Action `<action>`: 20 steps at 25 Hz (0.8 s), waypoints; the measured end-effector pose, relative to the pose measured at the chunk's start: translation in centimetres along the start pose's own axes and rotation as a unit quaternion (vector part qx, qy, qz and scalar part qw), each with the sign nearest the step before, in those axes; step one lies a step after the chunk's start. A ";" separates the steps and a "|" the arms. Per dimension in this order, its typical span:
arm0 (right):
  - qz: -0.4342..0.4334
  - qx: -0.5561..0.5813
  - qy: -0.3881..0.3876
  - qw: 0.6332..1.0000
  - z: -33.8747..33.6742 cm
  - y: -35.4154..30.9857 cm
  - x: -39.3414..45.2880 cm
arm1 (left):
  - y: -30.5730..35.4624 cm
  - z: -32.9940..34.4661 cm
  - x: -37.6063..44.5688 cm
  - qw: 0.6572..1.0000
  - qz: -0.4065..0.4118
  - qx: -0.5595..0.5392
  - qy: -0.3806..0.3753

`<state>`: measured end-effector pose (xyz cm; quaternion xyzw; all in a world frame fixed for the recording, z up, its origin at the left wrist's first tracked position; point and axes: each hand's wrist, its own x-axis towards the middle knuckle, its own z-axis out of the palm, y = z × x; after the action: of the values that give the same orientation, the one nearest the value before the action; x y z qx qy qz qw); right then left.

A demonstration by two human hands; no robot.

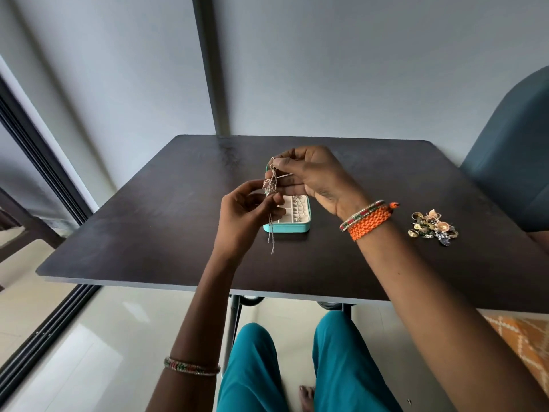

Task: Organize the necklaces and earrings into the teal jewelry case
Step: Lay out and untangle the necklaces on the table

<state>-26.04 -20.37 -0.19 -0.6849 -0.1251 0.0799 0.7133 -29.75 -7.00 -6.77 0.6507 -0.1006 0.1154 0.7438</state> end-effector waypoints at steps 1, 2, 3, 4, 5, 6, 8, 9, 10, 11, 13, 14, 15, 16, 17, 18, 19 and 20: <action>-0.009 0.010 0.020 1.000 0.1 -0.2 -0.5 | 0.3 0.1 -0.3 1.000 0.005 -0.013 0.019; -0.016 0.021 0.036 0.999 0.2 -0.4 -1.0 | 0.8 0.3 -0.6 0.999 0.010 -0.026 0.034; -0.022 0.030 0.049 0.998 0.1 -0.4 -1.5 | 1.2 0.4 -1.0 0.998 0.021 -0.031 0.044; -0.026 0.039 0.059 0.997 0.0 -0.5 -1.9 | 1.6 0.7 -1.4 0.998 0.036 -0.023 0.050; -0.028 0.050 0.067 0.996 -0.2 -0.5 -2.4 | 2.0 0.9 -1.8 0.997 0.054 -0.005 0.057; -0.028 0.067 0.074 0.995 -0.4 -0.5 -2.8 | 2.5 1.2 -2.1 0.995 0.069 0.012 0.068; -0.033 0.098 0.084 0.991 -0.7 -0.7 -3.4 | 3.4 1.3 -2.1 0.991 0.096 0.026 0.093; -0.036 0.107 0.082 0.990 -0.8 -0.8 -3.7 | 3.7 1.4 -1.9 0.990 0.106 0.033 0.090; -0.037 0.113 0.073 0.990 -0.8 -0.8 -4.0 | 3.8 1.4 -1.6 0.990 0.110 0.047 0.068; -0.036 0.115 0.061 0.991 -0.7 -0.8 -4.2 | 3.7 1.6 -1.4 0.992 0.106 0.063 0.031; -0.040 0.103 0.038 0.993 -0.8 -1.0 -4.6 | 3.1 2.3 -1.3 0.992 0.095 0.080 -0.038; -0.041 0.095 0.032 0.994 -0.9 -1.2 -4.6 | 2.7 2.7 -1.3 0.991 0.093 0.079 -0.053; -0.039 0.091 0.028 0.995 -1.2 -1.4 -4.6 | 2.4 3.0 -1.1 0.991 0.091 0.077 -0.058; -0.032 0.092 0.023 0.995 -1.5 -1.6 -4.6 | 2.1 3.2 -0.9 0.991 0.089 0.077 -0.062; -0.024 0.097 0.019 0.995 -1.9 -1.7 -4.6 | 1.8 3.3 -0.7 0.991 0.087 0.085 -0.063; -0.018 0.104 0.018 0.994 -2.2 -1.7 -4.5 | 1.7 3.4 -0.5 0.990 0.084 0.093 -0.061; -0.011 0.110 0.023 0.994 -2.5 -1.6 -4.5 | 1.6 3.4 -0.3 0.991 0.082 0.091 -0.057; -0.004 0.115 0.035 0.993 -2.7 -1.5 -4.4 | 1.6 3.5 -0.1 0.992 0.078 0.079 -0.057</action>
<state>-29.57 -24.28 0.90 -0.6000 -0.0928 0.0673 0.7917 -30.37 -10.28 -4.84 0.7033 -0.1836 0.1435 0.6717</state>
